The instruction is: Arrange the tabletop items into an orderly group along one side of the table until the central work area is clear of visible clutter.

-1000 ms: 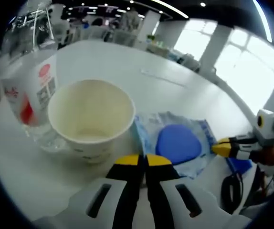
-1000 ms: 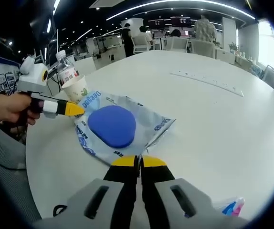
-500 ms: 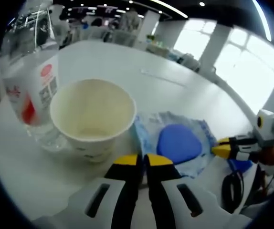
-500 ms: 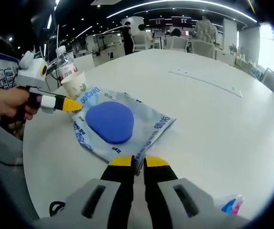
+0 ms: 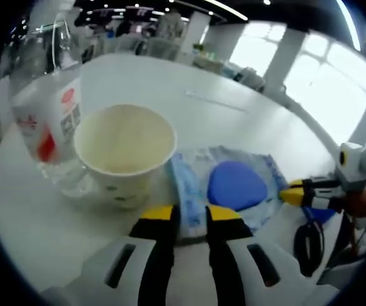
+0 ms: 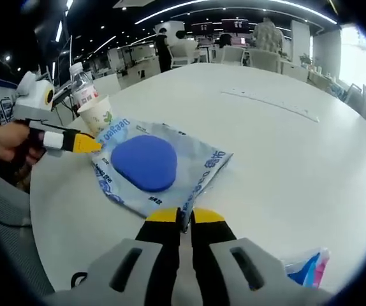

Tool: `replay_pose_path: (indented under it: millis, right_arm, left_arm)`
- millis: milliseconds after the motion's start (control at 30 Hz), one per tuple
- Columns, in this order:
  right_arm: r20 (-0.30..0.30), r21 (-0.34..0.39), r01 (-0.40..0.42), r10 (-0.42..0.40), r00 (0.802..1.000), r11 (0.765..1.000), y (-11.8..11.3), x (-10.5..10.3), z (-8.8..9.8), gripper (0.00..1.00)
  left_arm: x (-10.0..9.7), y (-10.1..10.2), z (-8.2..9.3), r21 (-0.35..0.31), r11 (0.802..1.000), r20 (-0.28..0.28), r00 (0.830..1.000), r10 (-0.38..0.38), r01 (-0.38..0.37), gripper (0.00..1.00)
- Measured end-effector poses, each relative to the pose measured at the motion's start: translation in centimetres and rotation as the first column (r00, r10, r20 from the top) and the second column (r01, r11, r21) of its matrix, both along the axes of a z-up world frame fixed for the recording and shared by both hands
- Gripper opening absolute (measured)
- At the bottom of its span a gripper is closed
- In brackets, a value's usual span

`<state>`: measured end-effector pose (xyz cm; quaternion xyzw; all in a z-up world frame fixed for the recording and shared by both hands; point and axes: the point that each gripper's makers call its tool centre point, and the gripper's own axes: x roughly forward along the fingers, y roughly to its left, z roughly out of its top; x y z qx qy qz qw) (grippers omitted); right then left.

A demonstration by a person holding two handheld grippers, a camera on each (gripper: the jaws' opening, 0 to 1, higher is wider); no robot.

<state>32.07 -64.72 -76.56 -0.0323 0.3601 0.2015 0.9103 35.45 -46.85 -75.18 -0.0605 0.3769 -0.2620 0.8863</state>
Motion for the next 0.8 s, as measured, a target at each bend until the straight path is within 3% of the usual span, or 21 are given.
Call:
replay_pose_path:
  millis: [400, 633, 800]
  right_arm:
    - [-0.004, 0.008, 0.024, -0.024, 1.000, 1.000, 0.0, -0.2, 0.0, 0.04]
    - [-0.014, 0.029, 0.040, -0.040, 0.999, 0.999, 0.0, -0.3, 0.0, 0.04]
    - [0.010, -0.009, 0.004, -0.004, 1.000, 1.000, 0.1, -0.4, 0.0, 0.06]
  left_arm:
    - [-2.5, 0.6, 1.5, 0.027, 0.998, 0.041, 0.998, -0.057, 0.056, 0.27]
    - [-3.9, 1.0, 3.7, 0.017, 0.995, 0.091, 0.991, -0.095, 0.093, 0.32]
    - [-4.5, 1.1, 6.1, 0.021, 0.993, 0.159, 0.980, -0.118, 0.116, 0.36]
